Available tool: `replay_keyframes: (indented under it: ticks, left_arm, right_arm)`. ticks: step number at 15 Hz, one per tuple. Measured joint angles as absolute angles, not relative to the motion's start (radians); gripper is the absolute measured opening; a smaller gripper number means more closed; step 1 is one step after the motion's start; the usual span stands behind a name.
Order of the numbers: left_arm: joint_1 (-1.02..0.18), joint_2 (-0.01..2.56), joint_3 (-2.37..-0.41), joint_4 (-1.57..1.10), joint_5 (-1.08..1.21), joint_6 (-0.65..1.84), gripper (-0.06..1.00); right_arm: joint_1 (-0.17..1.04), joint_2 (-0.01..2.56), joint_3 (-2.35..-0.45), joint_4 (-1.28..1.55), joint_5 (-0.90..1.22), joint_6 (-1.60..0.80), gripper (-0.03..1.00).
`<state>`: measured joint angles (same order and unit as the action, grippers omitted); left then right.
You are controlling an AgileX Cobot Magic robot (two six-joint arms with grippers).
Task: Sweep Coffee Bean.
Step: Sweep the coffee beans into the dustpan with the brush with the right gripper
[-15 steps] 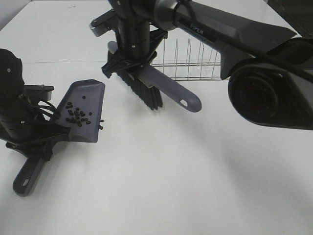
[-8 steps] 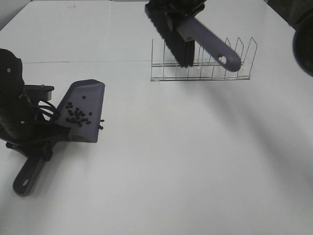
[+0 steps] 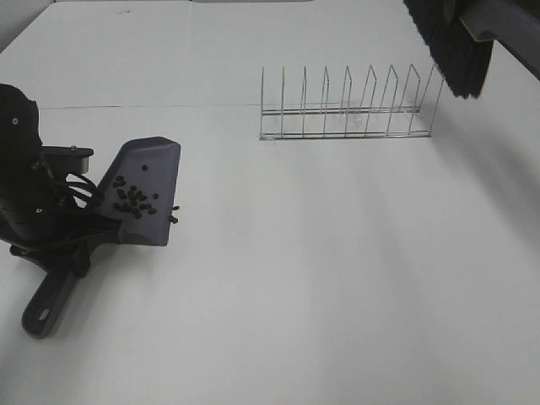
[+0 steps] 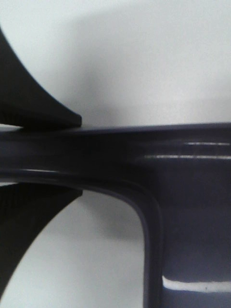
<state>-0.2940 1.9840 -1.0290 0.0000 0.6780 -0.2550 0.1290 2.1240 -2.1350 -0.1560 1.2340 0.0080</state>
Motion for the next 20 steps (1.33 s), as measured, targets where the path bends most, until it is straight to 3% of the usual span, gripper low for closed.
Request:
replay_keyframes:
  ticks: [3,9,13,17,20]
  left_arm:
    - [-0.294,1.984,-1.029,0.0,0.677,-0.255,0.26]
    - [-0.294,1.984,-1.029,0.0,0.676,-0.252,0.26]
    - [-0.294,1.984,-1.029,0.0,0.676,-0.251,0.26]
    - [-0.294,1.984,-1.029,0.0,0.675,-0.251,0.26]
    - [-0.294,1.984,-1.029,0.0,0.675,-0.251,0.26]
  right_arm:
    - [0.161,2.116,-2.011,-0.041,1.233,0.006,0.27]
    - [0.45,2.169,-1.928,-0.015,1.122,0.09,0.27]
    - [0.578,2.284,-1.932,-0.059,1.07,0.154,0.27]
    - [0.615,2.415,-2.074,-0.059,1.115,0.18,0.27]
    - [0.635,2.536,-2.288,-0.052,1.197,0.181,0.27]
